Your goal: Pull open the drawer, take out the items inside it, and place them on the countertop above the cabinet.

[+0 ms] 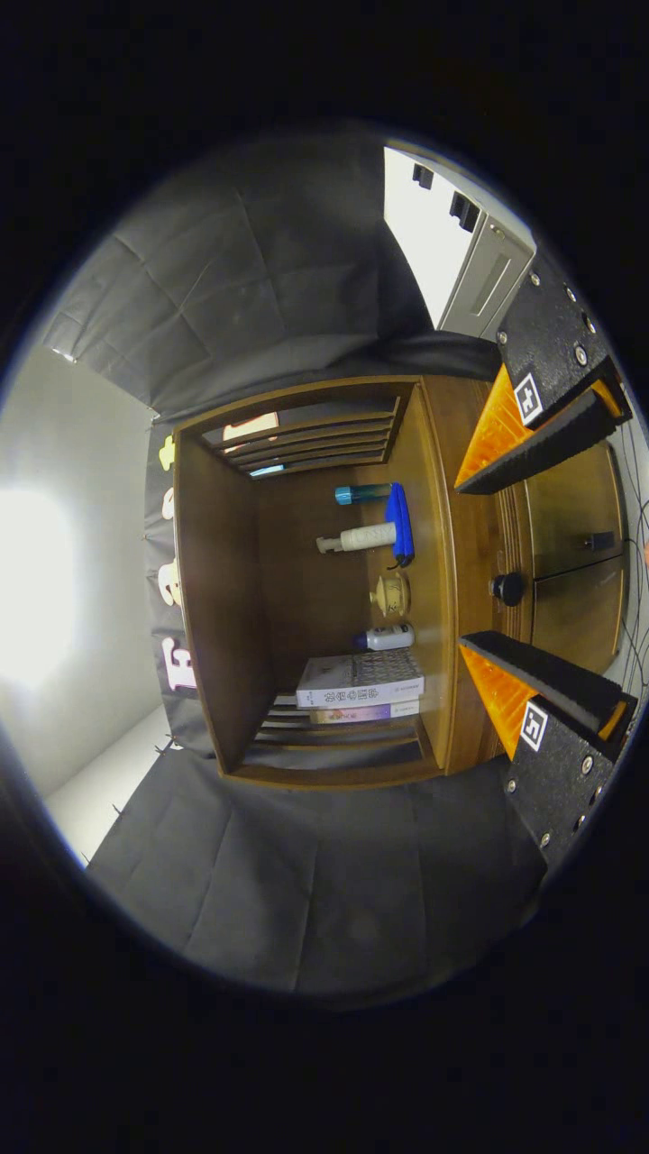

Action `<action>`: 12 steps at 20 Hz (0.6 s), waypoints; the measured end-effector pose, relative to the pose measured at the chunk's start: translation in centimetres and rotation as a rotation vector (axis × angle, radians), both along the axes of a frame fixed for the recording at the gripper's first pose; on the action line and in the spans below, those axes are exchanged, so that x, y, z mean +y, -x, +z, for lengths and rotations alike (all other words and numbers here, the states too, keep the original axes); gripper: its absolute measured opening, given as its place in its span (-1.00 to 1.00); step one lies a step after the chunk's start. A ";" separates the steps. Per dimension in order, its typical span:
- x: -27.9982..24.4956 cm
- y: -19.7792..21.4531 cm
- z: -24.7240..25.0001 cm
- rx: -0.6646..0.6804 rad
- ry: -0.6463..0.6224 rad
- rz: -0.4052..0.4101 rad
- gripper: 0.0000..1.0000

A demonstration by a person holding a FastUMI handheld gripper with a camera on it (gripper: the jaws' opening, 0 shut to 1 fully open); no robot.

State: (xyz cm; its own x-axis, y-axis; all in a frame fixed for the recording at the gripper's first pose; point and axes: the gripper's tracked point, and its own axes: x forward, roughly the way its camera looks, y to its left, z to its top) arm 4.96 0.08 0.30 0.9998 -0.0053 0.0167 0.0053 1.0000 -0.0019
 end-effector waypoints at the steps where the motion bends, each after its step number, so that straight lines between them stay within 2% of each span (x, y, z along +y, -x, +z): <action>1: 0.0 -0.6 0.0 0.002 0.004 -0.001 0.90; 12: 0.9 -6.8 -2.8 0.050 0.028 0.012 0.90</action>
